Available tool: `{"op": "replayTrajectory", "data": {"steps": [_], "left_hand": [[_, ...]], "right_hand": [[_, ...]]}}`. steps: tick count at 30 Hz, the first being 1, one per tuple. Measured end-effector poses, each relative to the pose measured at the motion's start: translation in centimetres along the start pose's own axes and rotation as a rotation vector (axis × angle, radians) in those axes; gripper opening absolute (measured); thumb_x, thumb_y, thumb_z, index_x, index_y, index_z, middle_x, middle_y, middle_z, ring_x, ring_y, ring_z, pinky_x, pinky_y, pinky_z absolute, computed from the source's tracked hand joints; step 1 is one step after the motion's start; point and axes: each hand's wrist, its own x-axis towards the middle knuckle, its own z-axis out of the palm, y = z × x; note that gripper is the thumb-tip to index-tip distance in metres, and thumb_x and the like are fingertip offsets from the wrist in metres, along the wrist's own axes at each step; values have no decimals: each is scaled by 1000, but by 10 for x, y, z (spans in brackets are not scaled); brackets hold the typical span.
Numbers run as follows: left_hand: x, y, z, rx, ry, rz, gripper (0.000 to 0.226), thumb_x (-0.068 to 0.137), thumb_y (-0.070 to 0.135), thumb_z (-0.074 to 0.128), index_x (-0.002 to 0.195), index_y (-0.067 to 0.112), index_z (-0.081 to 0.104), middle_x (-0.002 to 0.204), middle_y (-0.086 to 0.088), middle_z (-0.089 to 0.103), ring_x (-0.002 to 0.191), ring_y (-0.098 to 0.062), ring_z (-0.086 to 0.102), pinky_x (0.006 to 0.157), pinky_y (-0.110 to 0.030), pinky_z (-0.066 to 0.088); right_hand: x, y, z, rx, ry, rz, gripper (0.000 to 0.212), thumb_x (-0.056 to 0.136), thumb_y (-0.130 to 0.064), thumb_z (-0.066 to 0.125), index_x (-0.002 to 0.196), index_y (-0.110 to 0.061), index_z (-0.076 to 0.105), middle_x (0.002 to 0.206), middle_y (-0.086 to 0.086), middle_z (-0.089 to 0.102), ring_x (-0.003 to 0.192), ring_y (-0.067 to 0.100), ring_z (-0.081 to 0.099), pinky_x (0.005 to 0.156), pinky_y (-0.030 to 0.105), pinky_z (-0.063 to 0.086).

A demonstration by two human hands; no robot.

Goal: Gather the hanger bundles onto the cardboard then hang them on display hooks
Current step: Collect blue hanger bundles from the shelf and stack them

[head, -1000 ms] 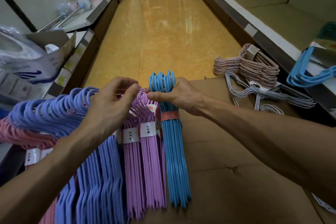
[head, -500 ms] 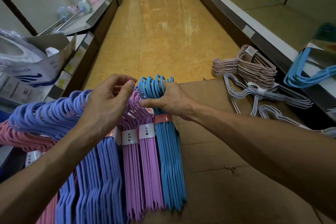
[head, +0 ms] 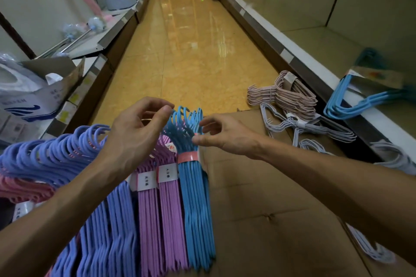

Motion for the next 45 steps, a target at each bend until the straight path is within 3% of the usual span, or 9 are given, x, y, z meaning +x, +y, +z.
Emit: {"op": "replayTrajectory", "data": {"steps": [6,9,14,18,24,32,35,40,45], "left_hand": [[8,22,37,-120,-127,91,14,94,33,60,102,28,70,97,7,73,98,-14,68,87,-33,54],[10,35,59,-126,-185,129,15,94,22,60,105,18,70,98,1,73,95,-15,68,87,-34,54],[12,55,95,-200,-298,156,23,87,38,59,104,27,69,92,6,72,95,-9,68,85,-27,55],[16,70,128,-220,-340,189,14,95,25,59,106,25,68,93,4,71,92,-9,68,84,-29,55],[16,74,170,-230,-384,215,15,94,32,57,105,30,67,94,7,71,89,-6,67,77,-25,55],[11,56,199,-216,-427,161,29,85,52,50,106,39,65,96,12,67,95,-8,64,84,-38,57],[8,47,205,-214,-454,126,27,85,51,50,106,40,64,97,17,67,97,-5,64,85,-32,56],[6,35,215,-205,-483,73,30,82,54,48,103,40,64,100,23,65,97,-3,64,83,-28,55],[5,27,219,-192,-513,29,30,82,54,45,104,42,61,99,29,63,97,4,62,81,-25,54]], "right_hand": [[-56,22,-65,-71,177,14,37,89,-41,72,117,-18,68,107,-2,68,101,8,64,87,25,55],[-90,32,-97,-105,245,45,29,92,-35,70,115,-18,69,106,0,70,99,10,65,85,23,55],[-134,52,-141,-67,424,171,16,92,-36,69,103,-24,72,97,3,73,91,19,69,83,38,58],[-153,64,-161,172,564,263,14,95,-28,67,100,-16,71,89,5,70,76,14,64,74,33,57],[-147,82,-201,705,779,435,32,97,-29,64,113,-1,64,96,10,61,83,20,59,84,37,55],[-102,130,-242,1108,863,570,73,98,-36,61,149,5,29,145,30,43,132,39,50,106,46,46],[-81,140,-243,1273,803,497,59,100,-35,58,144,-1,38,135,29,53,115,40,62,87,49,56],[-49,149,-241,1306,871,452,49,96,-28,64,136,-8,43,128,30,56,104,49,65,88,69,50],[-40,148,-237,1211,967,465,36,96,-14,59,129,-3,49,119,29,62,94,44,70,62,63,58]]}}
